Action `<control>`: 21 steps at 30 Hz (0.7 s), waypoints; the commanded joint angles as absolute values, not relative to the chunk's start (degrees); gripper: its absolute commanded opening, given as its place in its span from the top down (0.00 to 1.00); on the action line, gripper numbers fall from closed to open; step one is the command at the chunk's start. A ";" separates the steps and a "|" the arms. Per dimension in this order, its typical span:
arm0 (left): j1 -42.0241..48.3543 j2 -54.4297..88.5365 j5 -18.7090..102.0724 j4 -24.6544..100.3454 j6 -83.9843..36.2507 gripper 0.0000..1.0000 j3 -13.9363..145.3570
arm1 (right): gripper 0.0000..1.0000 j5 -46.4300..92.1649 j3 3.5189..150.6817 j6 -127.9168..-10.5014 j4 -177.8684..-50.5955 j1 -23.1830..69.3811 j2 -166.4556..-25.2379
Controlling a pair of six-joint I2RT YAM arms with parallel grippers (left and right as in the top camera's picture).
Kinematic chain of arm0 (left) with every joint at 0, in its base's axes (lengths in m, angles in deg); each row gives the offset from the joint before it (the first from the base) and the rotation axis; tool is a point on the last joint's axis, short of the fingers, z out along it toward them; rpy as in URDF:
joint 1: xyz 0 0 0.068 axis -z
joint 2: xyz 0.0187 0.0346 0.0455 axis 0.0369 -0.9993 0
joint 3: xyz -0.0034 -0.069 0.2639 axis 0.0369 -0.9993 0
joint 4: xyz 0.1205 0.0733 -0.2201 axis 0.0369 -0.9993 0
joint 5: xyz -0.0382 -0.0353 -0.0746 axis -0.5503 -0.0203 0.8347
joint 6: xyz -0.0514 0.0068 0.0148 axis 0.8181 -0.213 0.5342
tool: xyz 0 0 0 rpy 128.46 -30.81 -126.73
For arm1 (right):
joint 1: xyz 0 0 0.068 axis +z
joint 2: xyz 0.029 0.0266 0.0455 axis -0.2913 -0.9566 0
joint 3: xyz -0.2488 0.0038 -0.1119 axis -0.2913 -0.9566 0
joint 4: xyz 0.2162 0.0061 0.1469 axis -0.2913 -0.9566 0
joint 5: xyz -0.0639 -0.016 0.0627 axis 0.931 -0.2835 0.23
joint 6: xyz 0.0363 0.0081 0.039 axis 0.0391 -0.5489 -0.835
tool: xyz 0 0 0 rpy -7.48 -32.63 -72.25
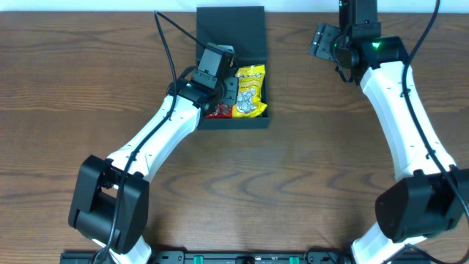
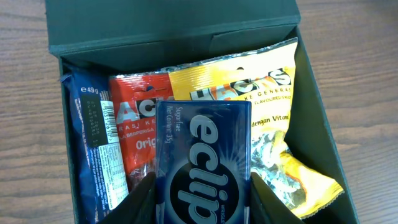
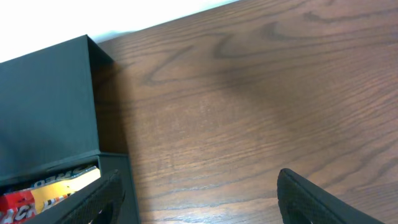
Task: Pack container
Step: 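Carry the Eclipse tin into the box and release with left gripper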
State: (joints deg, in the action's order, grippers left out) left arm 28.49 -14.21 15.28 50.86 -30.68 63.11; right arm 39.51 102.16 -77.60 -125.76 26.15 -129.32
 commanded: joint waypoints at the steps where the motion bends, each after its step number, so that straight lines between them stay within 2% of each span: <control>1: 28.40 -14.74 14.08 50.88 -28.56 0.90 63.87 | 0.21 39.49 102.53 -76.88 -125.81 25.78 -129.47; 3: 28.40 -14.74 14.08 50.93 -28.56 0.71 63.87 | 0.20 39.51 102.53 -76.88 -125.83 25.78 -129.47; 9: 28.33 -14.67 14.05 53.48 -30.68 0.36 63.92 | 0.20 39.49 102.53 -76.88 -125.83 25.78 -129.47; 13: 28.33 -14.67 14.12 54.14 -32.75 0.27 63.98 | 0.20 39.49 102.53 -76.88 -125.81 25.80 -129.47; 17: 28.27 -14.45 13.95 54.14 -33.98 0.30 64.01 | 0.13 39.47 102.53 -76.90 -125.56 25.82 -129.50; 19: 27.87 -14.08 13.84 54.77 -37.17 0.41 64.01 | 0.09 39.47 102.53 -76.90 -125.37 26.00 -129.47; 21: 26.98 -13.45 13.42 56.46 -40.16 0.53 64.01 | 0.09 39.47 102.53 -76.90 -125.39 26.19 -129.50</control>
